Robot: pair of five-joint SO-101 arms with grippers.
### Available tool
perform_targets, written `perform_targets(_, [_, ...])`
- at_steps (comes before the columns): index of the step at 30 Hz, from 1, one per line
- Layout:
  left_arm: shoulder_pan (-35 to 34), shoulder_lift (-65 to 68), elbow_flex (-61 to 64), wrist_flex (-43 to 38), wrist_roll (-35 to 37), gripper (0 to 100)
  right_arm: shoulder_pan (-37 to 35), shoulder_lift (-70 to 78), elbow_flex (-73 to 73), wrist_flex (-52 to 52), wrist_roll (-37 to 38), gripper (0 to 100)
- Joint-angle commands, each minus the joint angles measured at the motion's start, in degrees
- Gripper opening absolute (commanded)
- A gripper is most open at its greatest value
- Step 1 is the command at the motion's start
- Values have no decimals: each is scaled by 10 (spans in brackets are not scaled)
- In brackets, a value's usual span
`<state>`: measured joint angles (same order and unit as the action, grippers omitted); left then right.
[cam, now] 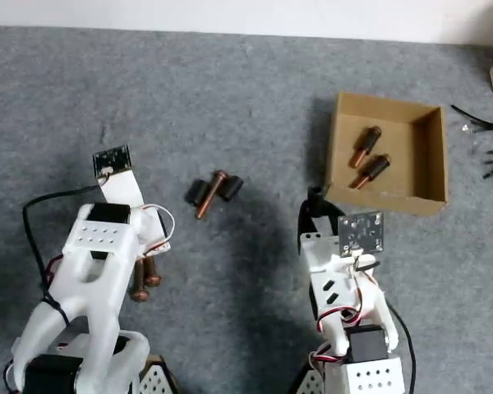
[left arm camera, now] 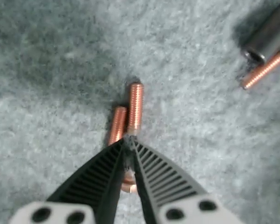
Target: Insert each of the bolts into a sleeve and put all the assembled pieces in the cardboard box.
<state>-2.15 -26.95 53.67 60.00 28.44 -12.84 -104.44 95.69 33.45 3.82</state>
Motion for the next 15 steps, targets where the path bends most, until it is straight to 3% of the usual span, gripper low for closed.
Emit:
perform_targets(1, [-5,5,7,2,0,72,7,-7,76,-16,6,5])
perform_targets(5, [-4,5,34,1,0,171,7,-7,76,-16,6,5])
perform_targets(15, [-7,6,76,-23,0,174,7,-6,76,-16,6,5])
